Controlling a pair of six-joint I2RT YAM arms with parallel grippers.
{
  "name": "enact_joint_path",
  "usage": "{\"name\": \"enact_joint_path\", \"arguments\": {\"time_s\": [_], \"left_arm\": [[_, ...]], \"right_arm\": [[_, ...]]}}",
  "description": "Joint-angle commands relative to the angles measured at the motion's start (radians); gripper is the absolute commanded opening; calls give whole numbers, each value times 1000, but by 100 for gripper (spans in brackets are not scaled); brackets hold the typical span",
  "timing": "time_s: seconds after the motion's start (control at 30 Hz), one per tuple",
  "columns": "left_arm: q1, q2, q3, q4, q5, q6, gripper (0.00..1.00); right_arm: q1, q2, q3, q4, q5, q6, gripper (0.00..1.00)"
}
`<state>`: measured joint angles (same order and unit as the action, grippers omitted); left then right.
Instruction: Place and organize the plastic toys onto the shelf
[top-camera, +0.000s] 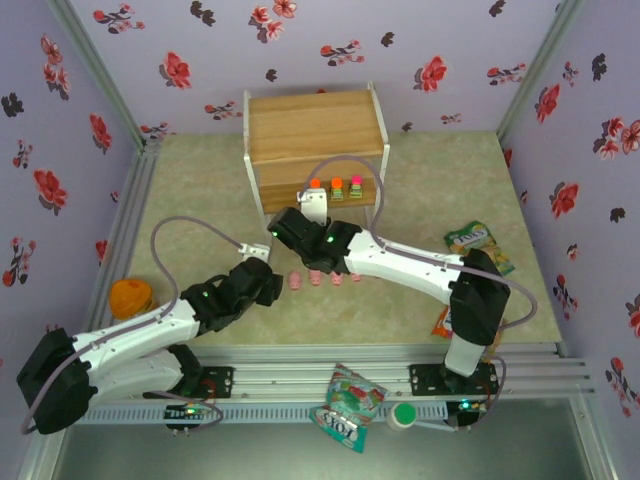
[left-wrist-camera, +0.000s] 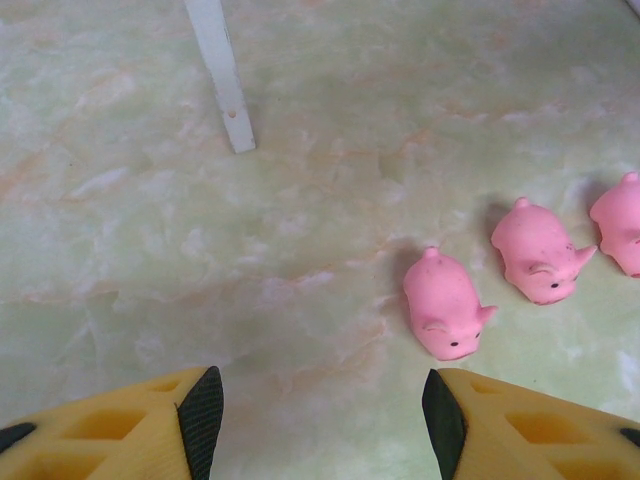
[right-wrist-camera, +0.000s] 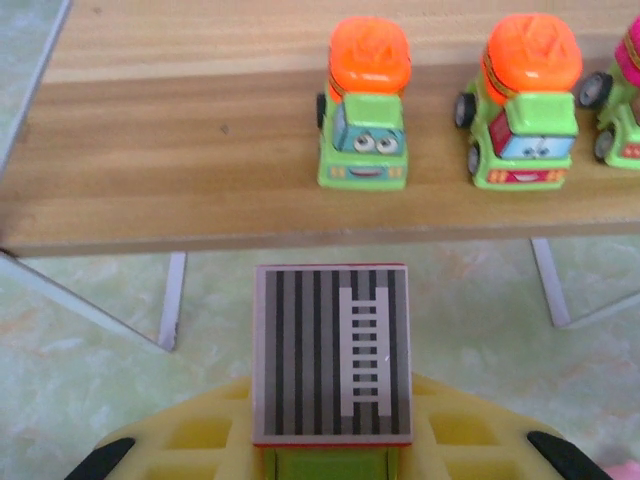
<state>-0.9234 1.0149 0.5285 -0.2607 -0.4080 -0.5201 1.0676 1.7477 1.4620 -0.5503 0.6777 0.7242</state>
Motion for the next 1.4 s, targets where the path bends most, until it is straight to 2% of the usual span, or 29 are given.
{"name": "enact_joint_path", "arguments": {"time_s": [0.0, 0.33, 1.37], "left_arm": [[12, -6, -15, 11, 23, 3, 60], [21, -3, -18, 15, 30, 0, 60], [26, 2, -18, 18, 40, -4, 60]], "right_arm": [[-14, 36, 56, 37, 16, -49, 24], [-28, 109, 114, 136, 29, -117, 24], [-80, 240, 221, 259, 16, -179, 25]]}}
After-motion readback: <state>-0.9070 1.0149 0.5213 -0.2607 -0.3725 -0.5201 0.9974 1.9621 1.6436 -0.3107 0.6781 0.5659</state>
